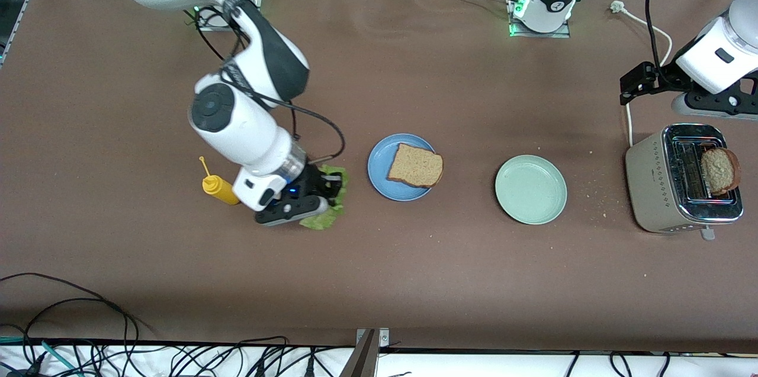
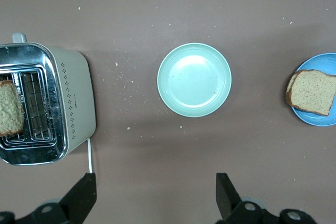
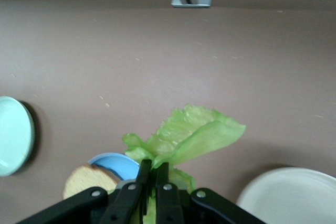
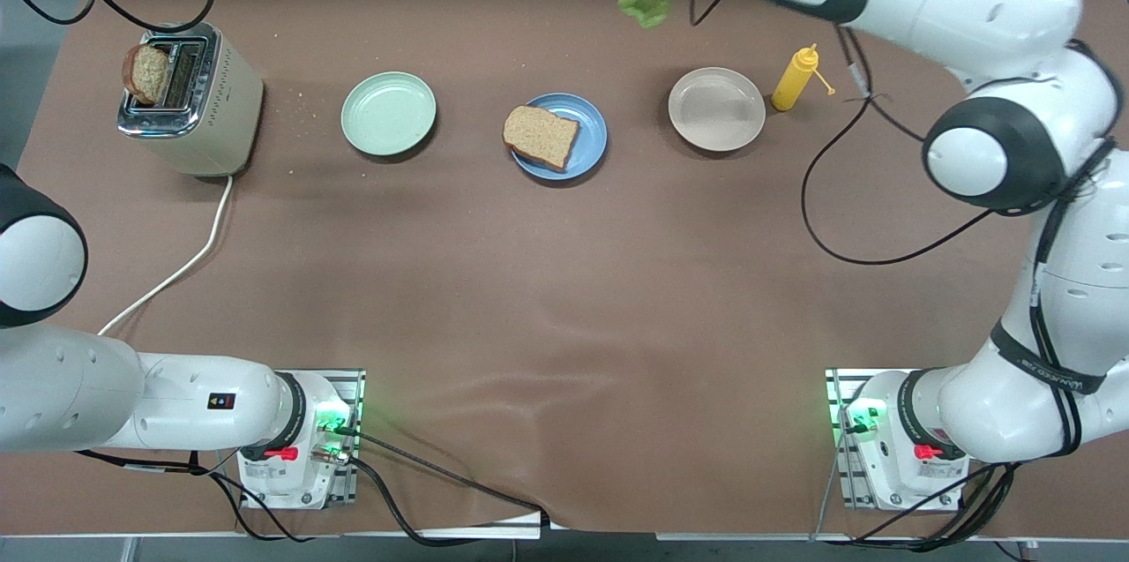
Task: Make sandwich in blue plate with both arms
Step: 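Carry the lettuce with the right gripper onto the bread slice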
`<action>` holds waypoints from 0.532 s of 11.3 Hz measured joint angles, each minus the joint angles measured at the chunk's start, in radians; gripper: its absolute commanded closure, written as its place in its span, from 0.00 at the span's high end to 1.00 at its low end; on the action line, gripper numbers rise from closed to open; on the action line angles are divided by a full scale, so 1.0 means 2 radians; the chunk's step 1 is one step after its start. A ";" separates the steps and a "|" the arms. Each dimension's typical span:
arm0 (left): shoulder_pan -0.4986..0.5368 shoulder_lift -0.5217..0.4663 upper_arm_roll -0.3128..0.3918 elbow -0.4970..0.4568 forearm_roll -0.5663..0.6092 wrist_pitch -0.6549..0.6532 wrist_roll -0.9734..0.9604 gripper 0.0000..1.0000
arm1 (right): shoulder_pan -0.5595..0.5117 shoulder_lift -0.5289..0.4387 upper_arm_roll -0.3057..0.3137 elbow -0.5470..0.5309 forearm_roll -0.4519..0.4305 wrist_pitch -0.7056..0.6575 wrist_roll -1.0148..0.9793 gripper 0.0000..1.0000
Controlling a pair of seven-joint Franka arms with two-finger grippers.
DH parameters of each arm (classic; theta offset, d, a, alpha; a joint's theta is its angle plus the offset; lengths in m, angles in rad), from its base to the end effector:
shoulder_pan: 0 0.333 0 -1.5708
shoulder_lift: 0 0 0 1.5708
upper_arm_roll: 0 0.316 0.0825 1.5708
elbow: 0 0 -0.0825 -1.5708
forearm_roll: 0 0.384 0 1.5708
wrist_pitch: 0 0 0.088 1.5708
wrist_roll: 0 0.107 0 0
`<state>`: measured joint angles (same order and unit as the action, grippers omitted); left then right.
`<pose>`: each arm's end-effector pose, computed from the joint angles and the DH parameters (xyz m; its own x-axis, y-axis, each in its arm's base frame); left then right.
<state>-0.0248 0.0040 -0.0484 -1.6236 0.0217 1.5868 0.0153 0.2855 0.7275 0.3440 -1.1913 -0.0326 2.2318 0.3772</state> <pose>0.5541 -0.0383 0.5988 0.9952 -0.0887 -0.0411 -0.0896 -0.9958 -0.0209 0.6719 0.3879 0.4071 0.9659 0.1043 0.2370 0.1754 -0.9368 -0.3026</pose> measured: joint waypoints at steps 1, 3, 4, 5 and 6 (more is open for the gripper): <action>0.000 0.000 0.000 0.000 0.000 0.000 0.000 1.00 | 0.010 0.016 0.000 0.000 0.000 0.039 0.018 0.00; 0.000 0.000 0.000 0.000 0.000 0.000 0.000 1.00 | 0.028 0.047 -0.001 0.000 0.000 0.119 0.054 0.00; 0.000 0.001 0.000 0.000 0.000 0.000 0.000 1.00 | 0.037 0.064 -0.001 0.000 0.000 0.157 0.066 0.00; 0.000 0.002 0.000 0.000 0.000 0.000 0.000 1.00 | 0.049 0.079 -0.001 0.000 0.000 0.185 0.070 0.00; 0.000 0.002 0.000 0.000 0.000 0.000 0.000 1.00 | 0.062 0.093 -0.001 0.000 0.000 0.203 0.073 0.00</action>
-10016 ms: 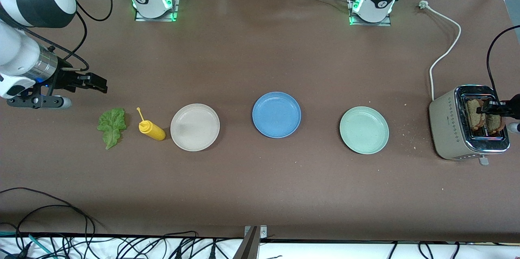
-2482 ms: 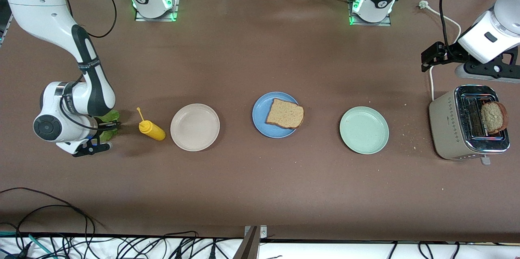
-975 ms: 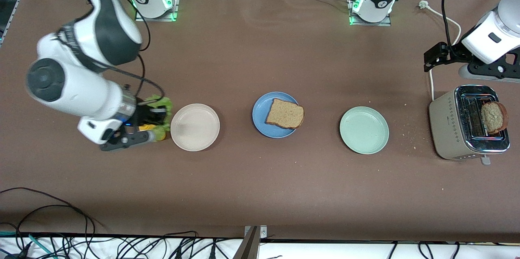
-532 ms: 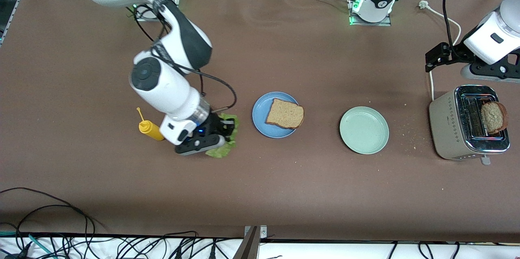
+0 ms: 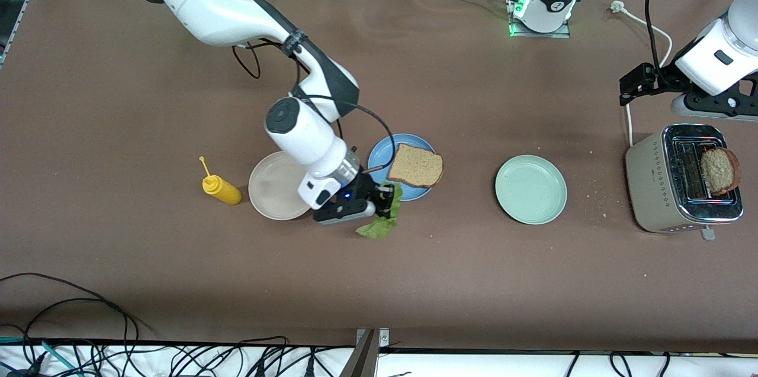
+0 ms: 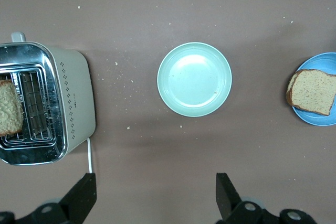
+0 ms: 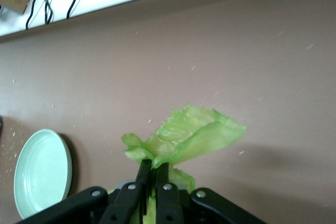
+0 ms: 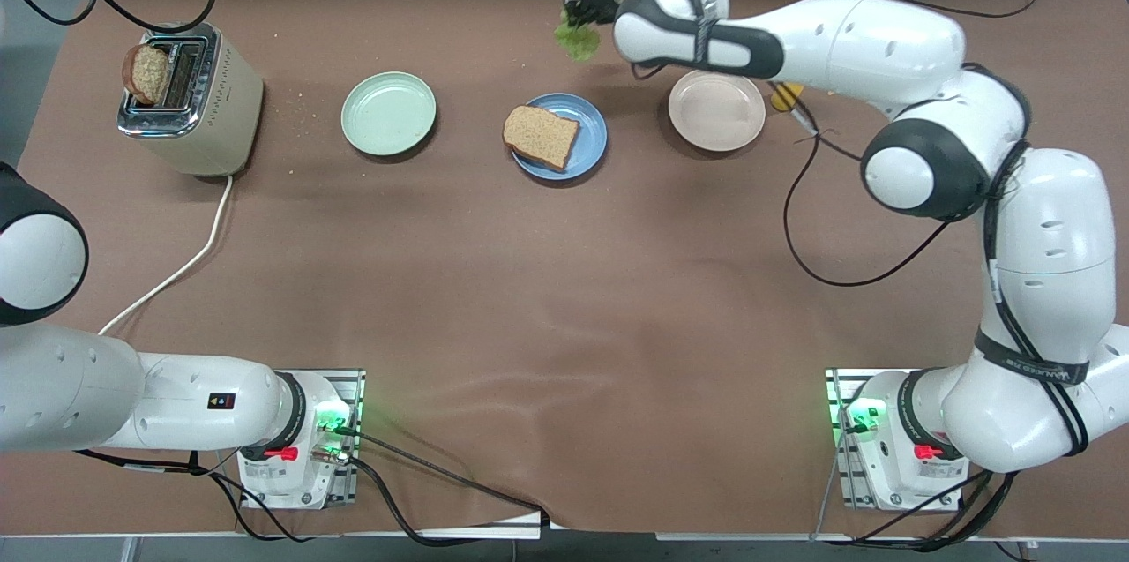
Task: Make sandwich in blue plate with both arms
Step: 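Carry the lettuce with the right gripper onto the bread slice, then open the right gripper to release the lettuce on the bread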
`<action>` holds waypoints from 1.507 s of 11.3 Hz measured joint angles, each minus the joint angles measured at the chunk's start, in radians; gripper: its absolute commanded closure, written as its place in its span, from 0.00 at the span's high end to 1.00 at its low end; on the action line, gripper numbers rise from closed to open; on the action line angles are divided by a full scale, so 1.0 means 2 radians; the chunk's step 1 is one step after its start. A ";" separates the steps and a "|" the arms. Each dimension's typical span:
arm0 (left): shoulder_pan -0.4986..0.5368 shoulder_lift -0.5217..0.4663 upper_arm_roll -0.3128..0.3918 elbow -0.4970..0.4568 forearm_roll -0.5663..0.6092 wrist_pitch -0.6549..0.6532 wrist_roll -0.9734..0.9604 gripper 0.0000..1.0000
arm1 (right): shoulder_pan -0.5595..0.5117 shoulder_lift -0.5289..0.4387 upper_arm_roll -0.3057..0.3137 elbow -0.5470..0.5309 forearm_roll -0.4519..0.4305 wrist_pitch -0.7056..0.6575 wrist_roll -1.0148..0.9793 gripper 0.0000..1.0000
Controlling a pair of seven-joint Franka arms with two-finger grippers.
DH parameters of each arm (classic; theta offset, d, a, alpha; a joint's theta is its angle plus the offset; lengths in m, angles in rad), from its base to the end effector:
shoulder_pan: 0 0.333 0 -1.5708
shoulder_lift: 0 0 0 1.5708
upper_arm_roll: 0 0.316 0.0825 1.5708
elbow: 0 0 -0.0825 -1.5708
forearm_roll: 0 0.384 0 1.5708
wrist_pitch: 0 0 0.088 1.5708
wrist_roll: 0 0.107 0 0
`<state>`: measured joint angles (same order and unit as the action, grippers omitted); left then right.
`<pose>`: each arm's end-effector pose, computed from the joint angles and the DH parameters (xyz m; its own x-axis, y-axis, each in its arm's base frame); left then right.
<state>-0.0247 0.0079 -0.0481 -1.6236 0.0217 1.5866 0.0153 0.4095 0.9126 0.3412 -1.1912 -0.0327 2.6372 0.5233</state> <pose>0.5551 -0.0381 0.5966 0.9951 -0.0883 -0.0452 -0.0893 -0.9958 -0.0206 0.6494 0.4745 0.3138 0.9420 -0.0416 0.3331 0.1260 -0.8759 -0.4658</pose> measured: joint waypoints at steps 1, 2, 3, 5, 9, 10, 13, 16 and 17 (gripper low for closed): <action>0.000 0.000 0.000 0.000 0.000 0.000 0.000 1.00 | 0.014 0.009 0.000 0.000 0.000 0.006 0.004 0.00; 0.001 0.000 0.001 0.000 0.000 0.000 0.000 1.00 | 0.025 0.015 0.000 -0.002 0.000 0.007 0.010 0.00; 0.004 0.000 0.001 0.000 0.000 0.000 0.002 1.00 | 0.032 0.019 0.000 -0.005 0.005 0.007 0.017 0.00; 0.014 0.002 0.002 0.000 0.000 -0.001 0.018 1.00 | 0.043 0.021 0.000 -0.020 0.023 0.007 0.040 0.00; 0.020 0.005 0.002 0.000 0.000 -0.001 0.027 1.00 | 0.065 0.023 0.001 -0.044 0.027 0.007 0.113 0.00; 0.020 0.006 0.002 0.000 0.000 -0.001 0.027 1.00 | 0.067 0.023 0.001 -0.052 0.027 0.007 0.116 0.00; 0.022 0.006 0.002 0.000 0.000 -0.001 0.027 1.00 | 0.067 0.024 0.000 -0.078 0.027 0.009 0.117 0.26; 0.026 0.007 0.002 0.000 0.000 -0.001 0.028 1.00 | 0.065 0.023 0.000 -0.079 0.027 0.011 0.117 0.96; 0.026 0.007 0.002 0.000 0.000 -0.001 0.028 1.00 | 0.065 0.023 0.000 -0.079 0.027 0.011 0.118 1.00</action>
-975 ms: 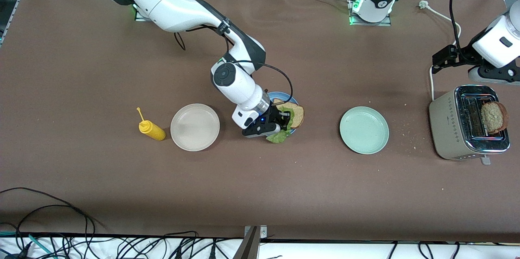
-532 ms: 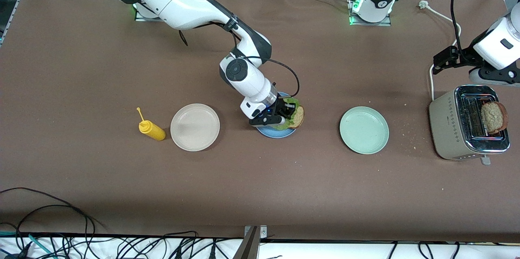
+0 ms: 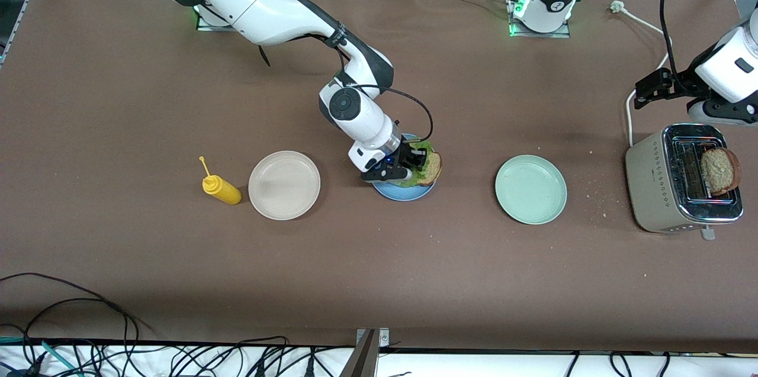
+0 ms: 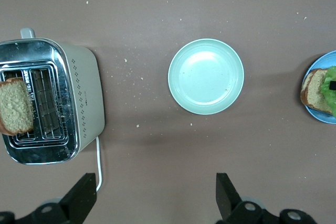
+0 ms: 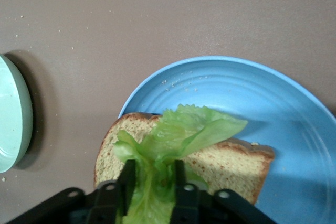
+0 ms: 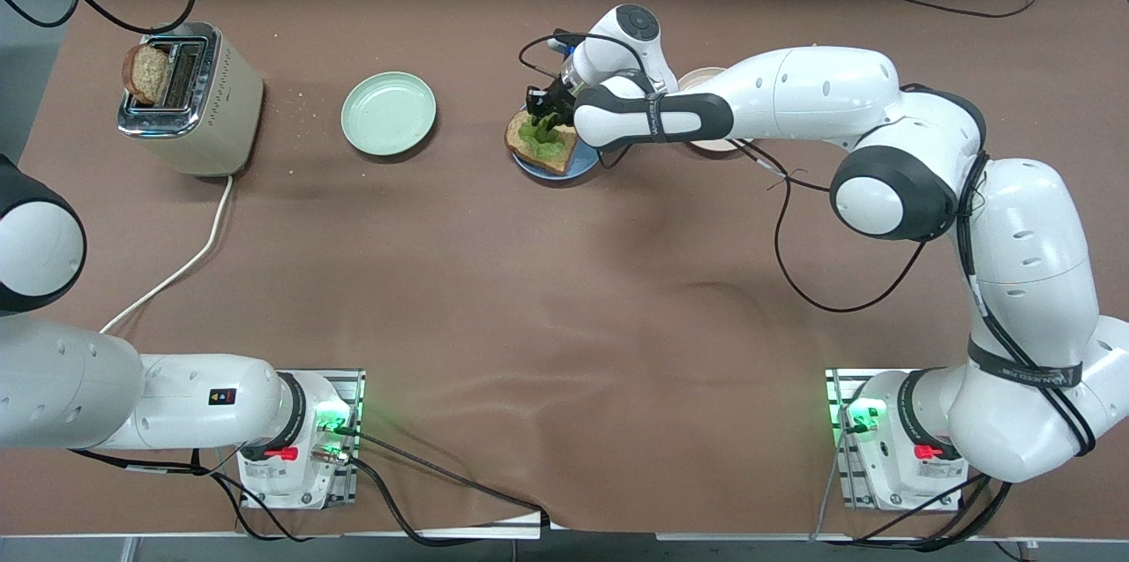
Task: Make sandwich in blue plate with both arms
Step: 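Open the right gripper to release the lettuce on the bread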
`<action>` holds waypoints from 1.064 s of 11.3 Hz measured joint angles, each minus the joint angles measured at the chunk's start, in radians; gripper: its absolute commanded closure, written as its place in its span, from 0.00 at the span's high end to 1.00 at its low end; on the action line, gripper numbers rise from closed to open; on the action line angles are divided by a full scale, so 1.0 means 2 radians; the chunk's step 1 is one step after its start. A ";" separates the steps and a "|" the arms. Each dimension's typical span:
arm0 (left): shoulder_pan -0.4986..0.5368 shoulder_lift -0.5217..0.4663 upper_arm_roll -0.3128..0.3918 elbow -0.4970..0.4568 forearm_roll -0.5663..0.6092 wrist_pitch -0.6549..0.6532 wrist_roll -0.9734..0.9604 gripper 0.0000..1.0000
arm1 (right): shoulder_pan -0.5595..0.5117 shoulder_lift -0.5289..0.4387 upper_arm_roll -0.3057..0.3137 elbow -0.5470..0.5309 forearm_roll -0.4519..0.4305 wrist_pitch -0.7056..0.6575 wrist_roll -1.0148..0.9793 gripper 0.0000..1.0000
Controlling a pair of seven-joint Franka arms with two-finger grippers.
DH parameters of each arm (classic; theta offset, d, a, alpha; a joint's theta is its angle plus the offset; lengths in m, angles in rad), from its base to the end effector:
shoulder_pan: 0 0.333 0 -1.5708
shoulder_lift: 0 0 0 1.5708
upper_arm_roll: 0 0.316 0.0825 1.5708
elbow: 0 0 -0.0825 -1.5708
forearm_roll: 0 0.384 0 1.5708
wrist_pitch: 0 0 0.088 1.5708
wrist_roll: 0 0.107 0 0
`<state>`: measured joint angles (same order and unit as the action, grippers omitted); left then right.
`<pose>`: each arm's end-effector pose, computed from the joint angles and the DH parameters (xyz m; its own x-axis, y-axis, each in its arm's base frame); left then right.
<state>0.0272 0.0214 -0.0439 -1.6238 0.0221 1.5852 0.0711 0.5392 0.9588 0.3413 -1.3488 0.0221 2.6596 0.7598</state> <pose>0.5597 -0.0068 0.5888 0.9942 -0.0880 -0.0613 -0.0892 -0.9959 -0.0168 0.5440 0.5452 0.2065 0.9931 -0.1035 0.0550 -0.0677 -0.8893 -0.4523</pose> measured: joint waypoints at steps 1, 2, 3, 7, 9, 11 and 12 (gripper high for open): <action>0.001 0.000 0.000 0.000 0.000 0.000 0.000 1.00 | 0.000 0.000 0.000 0.000 0.000 0.000 0.002 1.00; 0.001 0.000 0.000 0.000 0.000 0.000 0.000 1.00 | 0.000 -0.001 0.000 0.000 0.000 0.000 0.003 1.00; 0.001 0.000 0.000 0.000 0.000 0.000 0.000 1.00 | 0.000 -0.003 0.000 0.000 0.000 0.000 0.003 1.00; 0.002 0.001 0.000 0.000 0.000 0.000 0.000 1.00 | -0.003 -0.023 -0.001 0.001 0.002 -0.006 0.004 1.00; 0.006 0.001 0.000 0.000 0.000 0.000 0.000 1.00 | -0.015 -0.048 -0.001 0.002 0.003 -0.053 0.003 1.00; 0.014 0.001 0.000 0.000 0.000 0.000 0.001 1.00 | -0.047 -0.084 -0.003 0.003 0.003 -0.134 -0.026 1.00; 0.019 0.001 0.001 0.000 0.000 0.000 0.001 1.00 | -0.066 -0.102 -0.003 0.003 0.003 -0.175 -0.057 1.00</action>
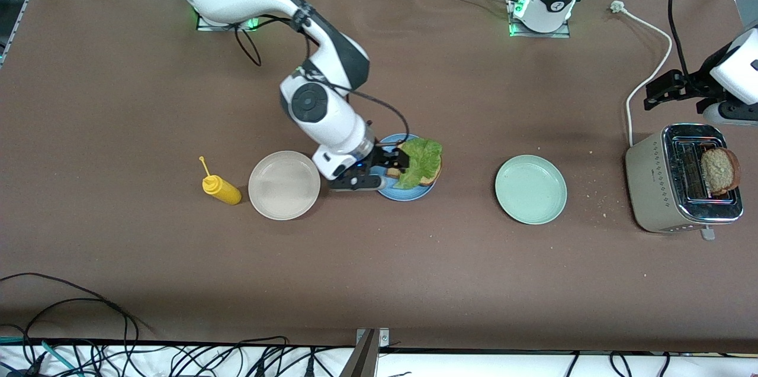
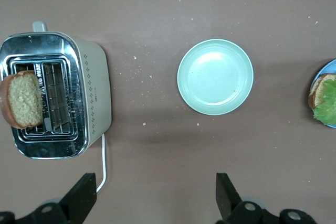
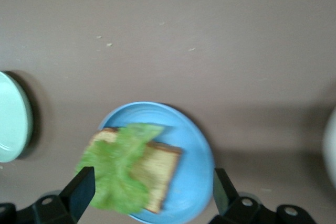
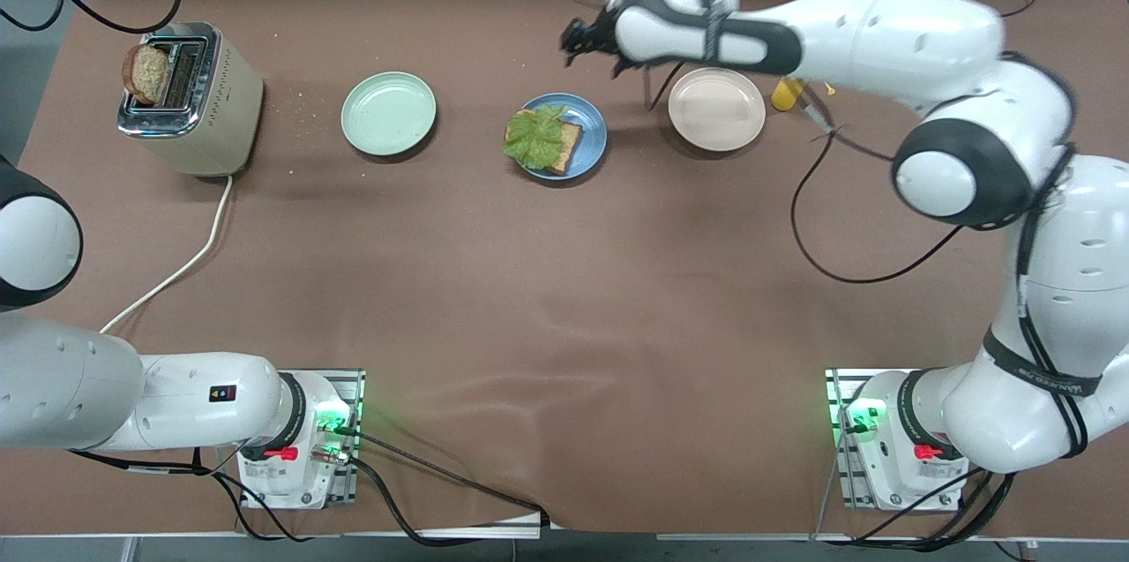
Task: Make sandwich in blue plate with both arms
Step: 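Move the right gripper back toward the yellow squeeze bottle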
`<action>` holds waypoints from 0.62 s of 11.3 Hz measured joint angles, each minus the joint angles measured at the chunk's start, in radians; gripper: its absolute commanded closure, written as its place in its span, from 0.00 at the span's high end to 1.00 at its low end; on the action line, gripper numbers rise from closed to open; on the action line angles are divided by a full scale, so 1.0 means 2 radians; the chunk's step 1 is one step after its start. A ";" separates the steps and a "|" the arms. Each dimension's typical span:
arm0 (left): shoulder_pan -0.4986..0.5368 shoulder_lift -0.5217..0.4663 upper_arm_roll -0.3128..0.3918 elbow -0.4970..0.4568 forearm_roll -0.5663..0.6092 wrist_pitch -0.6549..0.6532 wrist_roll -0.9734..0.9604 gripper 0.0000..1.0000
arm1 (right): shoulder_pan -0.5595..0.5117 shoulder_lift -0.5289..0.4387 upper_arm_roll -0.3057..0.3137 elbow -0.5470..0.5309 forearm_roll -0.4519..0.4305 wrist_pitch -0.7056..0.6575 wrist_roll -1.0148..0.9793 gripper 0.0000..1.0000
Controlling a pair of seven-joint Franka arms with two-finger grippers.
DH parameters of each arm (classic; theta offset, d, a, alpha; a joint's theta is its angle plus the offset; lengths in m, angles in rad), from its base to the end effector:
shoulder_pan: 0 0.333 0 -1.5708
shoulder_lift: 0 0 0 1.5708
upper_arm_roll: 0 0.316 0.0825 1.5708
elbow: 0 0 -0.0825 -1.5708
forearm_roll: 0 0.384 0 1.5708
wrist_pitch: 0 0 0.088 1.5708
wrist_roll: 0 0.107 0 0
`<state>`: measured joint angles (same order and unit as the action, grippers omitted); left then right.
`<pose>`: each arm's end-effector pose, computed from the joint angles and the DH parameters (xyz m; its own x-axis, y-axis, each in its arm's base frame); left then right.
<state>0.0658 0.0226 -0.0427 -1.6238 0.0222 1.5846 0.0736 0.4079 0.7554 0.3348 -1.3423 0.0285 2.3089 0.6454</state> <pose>0.5598 0.0155 0.5881 0.9967 -0.0509 -0.0631 -0.0520 -0.9985 -0.0166 0.5996 0.4658 0.3206 0.9988 -0.0390 0.0310 -0.0263 -0.9416 -0.3357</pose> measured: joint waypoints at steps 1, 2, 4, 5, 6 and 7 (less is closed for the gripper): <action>0.004 0.000 0.000 0.000 0.000 0.000 0.001 1.00 | -0.023 -0.018 -0.001 0.000 0.000 -0.046 -0.037 1.00; 0.006 0.000 0.000 0.000 0.000 0.000 0.002 1.00 | -0.047 -0.036 -0.001 0.000 0.001 -0.090 -0.083 1.00; 0.005 0.000 -0.002 0.000 0.000 0.000 0.002 1.00 | -0.104 -0.069 -0.003 0.000 0.003 -0.169 -0.199 1.00; 0.004 0.000 -0.004 0.000 0.000 0.000 0.002 1.00 | -0.135 -0.085 -0.003 0.000 0.014 -0.205 -0.259 1.00; 0.003 0.000 -0.006 0.000 -0.007 0.000 0.002 1.00 | -0.165 -0.099 -0.005 0.000 0.037 -0.238 -0.318 1.00; 0.001 0.000 -0.008 0.000 -0.015 0.000 0.001 1.00 | -0.194 -0.109 -0.005 -0.001 0.059 -0.266 -0.375 1.00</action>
<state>0.0678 0.0231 -0.0578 -1.6238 -0.0073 1.5843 0.0762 0.0197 0.5371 0.3248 -1.3433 0.1461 1.7779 -0.1047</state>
